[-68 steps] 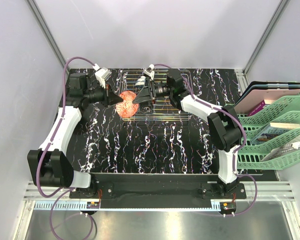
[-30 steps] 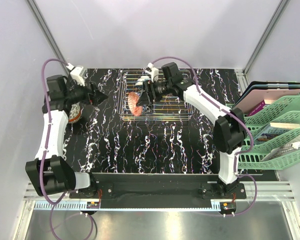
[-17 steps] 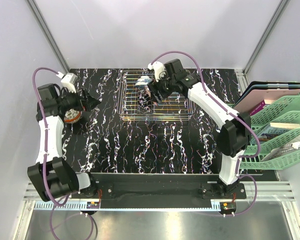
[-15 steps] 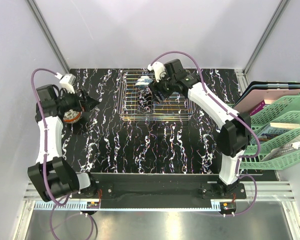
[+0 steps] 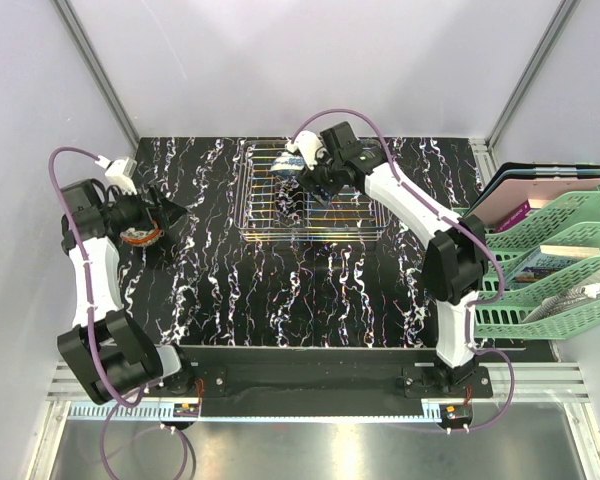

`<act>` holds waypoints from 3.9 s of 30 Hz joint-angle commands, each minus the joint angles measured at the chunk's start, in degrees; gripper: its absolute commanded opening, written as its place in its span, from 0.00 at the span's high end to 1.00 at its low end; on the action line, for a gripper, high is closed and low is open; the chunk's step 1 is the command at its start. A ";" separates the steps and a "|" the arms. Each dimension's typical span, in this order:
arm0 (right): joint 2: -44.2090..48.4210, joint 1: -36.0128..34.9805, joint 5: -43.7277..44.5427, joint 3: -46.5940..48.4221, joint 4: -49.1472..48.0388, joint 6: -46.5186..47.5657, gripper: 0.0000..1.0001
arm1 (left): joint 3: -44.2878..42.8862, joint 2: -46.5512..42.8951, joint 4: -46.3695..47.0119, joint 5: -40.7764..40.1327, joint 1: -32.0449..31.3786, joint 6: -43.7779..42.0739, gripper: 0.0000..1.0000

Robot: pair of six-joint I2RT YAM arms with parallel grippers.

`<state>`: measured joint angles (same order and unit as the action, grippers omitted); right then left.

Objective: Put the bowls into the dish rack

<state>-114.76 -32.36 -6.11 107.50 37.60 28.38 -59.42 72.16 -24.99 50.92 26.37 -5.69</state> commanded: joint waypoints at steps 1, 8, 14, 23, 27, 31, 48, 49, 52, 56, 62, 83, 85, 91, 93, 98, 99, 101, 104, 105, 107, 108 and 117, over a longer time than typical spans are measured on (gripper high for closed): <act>-1.17 -2.00 1.80 4.20 -2.45 3.87 0.80 | 0.18 0.96 3.54 0.41 1.49 0.86 0.01; -4.50 -3.85 2.42 7.19 -1.92 6.07 0.80 | 0.27 1.58 4.34 0.68 2.37 1.21 0.01; -7.75 -5.17 3.47 10.88 -1.39 8.79 0.80 | 0.18 2.19 4.51 1.11 3.07 1.04 0.01; -13.38 -7.63 3.91 18.00 1.33 16.08 0.80 | 0.71 2.02 4.52 1.47 4.13 0.77 0.01; -15.49 -8.42 3.56 20.46 3.17 18.20 0.78 | 1.23 1.93 4.52 1.47 4.92 0.51 0.01; -16.46 -8.95 3.82 21.52 3.97 20.39 0.75 | 1.41 1.93 4.60 1.64 5.53 0.25 0.01; -17.78 -10.53 5.93 22.13 7.83 29.10 0.17 | 3.17 2.37 5.31 2.70 6.77 0.24 0.01; -17.95 -10.62 5.85 22.22 8.10 29.36 0.15 | 3.17 2.37 5.39 2.70 6.94 0.24 0.01; -18.22 -10.71 7.32 22.75 8.54 29.54 0.06 | 3.34 2.37 5.48 2.79 6.94 0.24 0.01; -17.87 -10.71 8.04 23.36 8.54 28.93 0.00 | 3.78 2.37 6.01 2.61 7.12 0.59 0.01; -14.53 -10.62 8.83 24.60 8.54 26.56 0.00 | 4.31 2.72 7.94 -1.07 7.38 1.91 0.01; 4.36 -4.20 -8.39 7.29 6.44 1.06 0.00 | -4.91 13.71 13.31 -18.92 7.73 3.06 0.01; 5.16 -3.85 -8.39 4.14 5.90 0.80 0.00 | -5.53 13.71 12.08 -19.36 7.64 0.95 0.01; 6.39 -3.41 -8.39 0.52 4.41 -0.96 0.00 | -8.60 15.20 9.71 -21.21 7.64 -3.70 0.01; 6.39 -3.32 -8.57 -0.36 4.14 -1.75 0.00 | -10.62 17.22 8.04 -22.52 7.64 -5.72 0.01; 6.30 -3.41 -8.48 -1.42 3.70 -3.24 0.00 | -13.79 20.91 6.45 -25.77 7.29 -10.56 0.01; 6.48 -3.33 -8.48 -1.59 3.70 -3.42 0.00 | -14.06 21.70 6.45 -26.39 7.12 -12.05 0.01; 6.56 -3.41 -8.31 -1.86 3.44 -4.03 0.00 | -14.85 23.10 6.36 -27.88 6.68 -13.55 0.01; 6.57 -3.41 -8.04 -1.95 3.35 -4.39 0.00 | -15.46 24.60 6.27 -27.80 6.41 -15.66 0.05; 6.57 -3.41 -7.95 -1.86 3.35 -4.47 0.00 | -15.55 24.87 6.36 -27.71 6.24 -16.01 0.07; 6.39 -3.41 -7.69 -1.68 3.35 -4.56 0.00 | -16.08 25.66 6.36 -27.63 5.63 -16.89 0.09; 6.22 -3.41 -7.69 -1.34 3.35 -4.74 0.00 | -16.25 25.92 6.27 -27.80 5.36 -17.07 0.11; 5.69 -3.41 -8.04 -1.77 3.26 -5.27 0.00 | -17.31 27.86 6.10 -29.20 3.16 -18.83 0.26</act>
<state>-111.61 -36.16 -13.21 105.71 42.70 24.01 -74.17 99.50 -20.08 23.27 30.06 -22.57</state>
